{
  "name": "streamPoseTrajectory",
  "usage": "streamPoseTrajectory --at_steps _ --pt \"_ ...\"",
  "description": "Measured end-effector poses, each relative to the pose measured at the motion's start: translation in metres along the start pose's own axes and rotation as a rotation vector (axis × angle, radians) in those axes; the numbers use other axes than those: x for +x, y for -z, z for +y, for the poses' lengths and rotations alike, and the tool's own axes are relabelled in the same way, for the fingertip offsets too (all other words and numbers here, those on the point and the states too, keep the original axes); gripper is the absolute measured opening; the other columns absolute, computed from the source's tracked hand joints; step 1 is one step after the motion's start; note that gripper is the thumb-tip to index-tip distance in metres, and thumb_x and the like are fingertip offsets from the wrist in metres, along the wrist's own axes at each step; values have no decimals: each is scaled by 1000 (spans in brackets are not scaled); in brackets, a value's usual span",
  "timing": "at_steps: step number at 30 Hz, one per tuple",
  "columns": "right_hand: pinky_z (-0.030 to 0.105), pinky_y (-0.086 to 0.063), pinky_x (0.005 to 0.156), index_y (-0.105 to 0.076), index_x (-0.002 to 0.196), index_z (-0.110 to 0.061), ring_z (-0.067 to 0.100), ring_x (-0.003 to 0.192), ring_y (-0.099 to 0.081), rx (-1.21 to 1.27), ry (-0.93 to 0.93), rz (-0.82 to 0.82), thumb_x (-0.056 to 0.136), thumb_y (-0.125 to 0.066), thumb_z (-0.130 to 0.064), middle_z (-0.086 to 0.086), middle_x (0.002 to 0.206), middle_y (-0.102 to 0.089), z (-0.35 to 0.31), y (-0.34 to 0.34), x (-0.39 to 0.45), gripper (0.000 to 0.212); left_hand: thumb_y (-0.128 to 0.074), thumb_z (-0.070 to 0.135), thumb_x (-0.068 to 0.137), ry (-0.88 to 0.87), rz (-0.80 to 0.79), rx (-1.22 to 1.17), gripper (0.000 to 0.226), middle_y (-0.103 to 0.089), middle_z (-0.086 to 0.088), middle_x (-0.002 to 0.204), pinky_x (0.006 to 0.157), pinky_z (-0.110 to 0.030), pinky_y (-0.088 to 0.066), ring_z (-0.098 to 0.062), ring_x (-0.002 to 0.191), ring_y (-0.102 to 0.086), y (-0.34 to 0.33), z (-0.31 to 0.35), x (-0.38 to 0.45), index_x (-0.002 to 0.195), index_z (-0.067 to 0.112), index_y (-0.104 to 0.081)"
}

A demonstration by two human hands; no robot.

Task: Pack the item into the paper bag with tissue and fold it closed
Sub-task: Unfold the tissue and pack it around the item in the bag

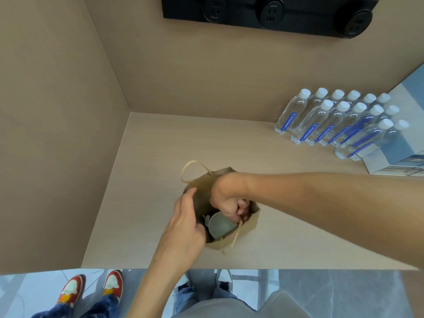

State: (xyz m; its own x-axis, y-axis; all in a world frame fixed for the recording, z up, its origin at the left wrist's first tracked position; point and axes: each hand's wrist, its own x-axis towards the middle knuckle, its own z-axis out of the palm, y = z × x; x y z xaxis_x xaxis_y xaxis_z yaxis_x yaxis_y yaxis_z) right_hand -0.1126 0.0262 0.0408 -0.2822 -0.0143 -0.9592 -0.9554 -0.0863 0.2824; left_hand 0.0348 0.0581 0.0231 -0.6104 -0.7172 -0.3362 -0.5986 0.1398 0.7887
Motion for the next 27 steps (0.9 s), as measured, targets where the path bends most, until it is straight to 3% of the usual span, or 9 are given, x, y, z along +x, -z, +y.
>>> streamPoseTrajectory --at_steps 3,9,13,15,17,20,22,25,27 --pt "23 -29 52 -48 64 -9 14 32 -30 -6 22 64 97 -47 -13 1 45 -40 11 12 -20 33 -42 0 83 -6 0 -11 77 -33 3 154 89 -28 -37 -21 124 -48 1 2 0 146 37 -18" --pt "19 -28 42 -51 74 -5 11 26 -30 88 110 200 93 -49 -6 4 54 -41 10 10 -30 19 -42 5 82 -67 -6 -48 74 -42 6 144 83 -37 -49 -15 99 -53 -3 8 -1 140 46 -20" --pt "16 -35 29 -50 63 -6 14 31 -42 -72 184 322 93 -48 -3 5 48 -47 -8 -6 -20 30 -40 0 81 -104 16 9 77 -37 7 152 95 -34 -45 -20 119 -51 -8 6 -2 144 40 -19" --pt "19 -43 39 -52 60 -7 18 49 -48 -179 241 383 91 -48 0 6 60 -51 -12 -16 -10 32 -39 -2 83 -125 25 45 79 -28 7 158 101 -28 -37 -17 133 -42 -10 4 -2 148 35 -16" --pt "26 -40 48 -53 63 -6 19 55 -45 -159 257 407 91 -47 2 7 66 -47 -13 -27 3 30 -38 -5 83 -150 33 71 80 -20 8 163 107 -26 -32 -15 141 -34 -12 2 -3 149 34 -13" --pt "27 -32 45 -60 99 -3 17 57 -42 -94 240 402 94 -45 -1 6 71 -44 -12 -38 20 16 -37 -7 83 -180 31 87 84 -10 13 165 109 -23 -26 -11 146 -26 -15 2 -4 147 40 -11" --pt "27 -31 44 -59 119 -1 17 56 -43 -36 225 407 93 -47 -1 6 72 -44 -13 -42 28 28 -38 -6 83 -184 35 93 86 -6 18 165 106 -21 -24 -9 147 -24 -16 0 -4 145 46 -8" --pt "25 -31 42 -59 122 -2 17 56 -45 31 195 459 93 -50 -2 4 71 -46 -12 -45 30 30 -37 -4 83 -206 40 95 88 -2 23 164 104 -21 -23 -7 147 -21 -16 0 -3 141 54 -5" --pt "26 -32 42 -60 121 -3 21 67 -52 104 173 510 92 -54 -3 6 80 -55 -9 -46 30 29 -37 -3 82 -226 48 106 89 -1 23 164 104 -21 -23 -7 147 -20 -16 1 -2 140 55 -4"
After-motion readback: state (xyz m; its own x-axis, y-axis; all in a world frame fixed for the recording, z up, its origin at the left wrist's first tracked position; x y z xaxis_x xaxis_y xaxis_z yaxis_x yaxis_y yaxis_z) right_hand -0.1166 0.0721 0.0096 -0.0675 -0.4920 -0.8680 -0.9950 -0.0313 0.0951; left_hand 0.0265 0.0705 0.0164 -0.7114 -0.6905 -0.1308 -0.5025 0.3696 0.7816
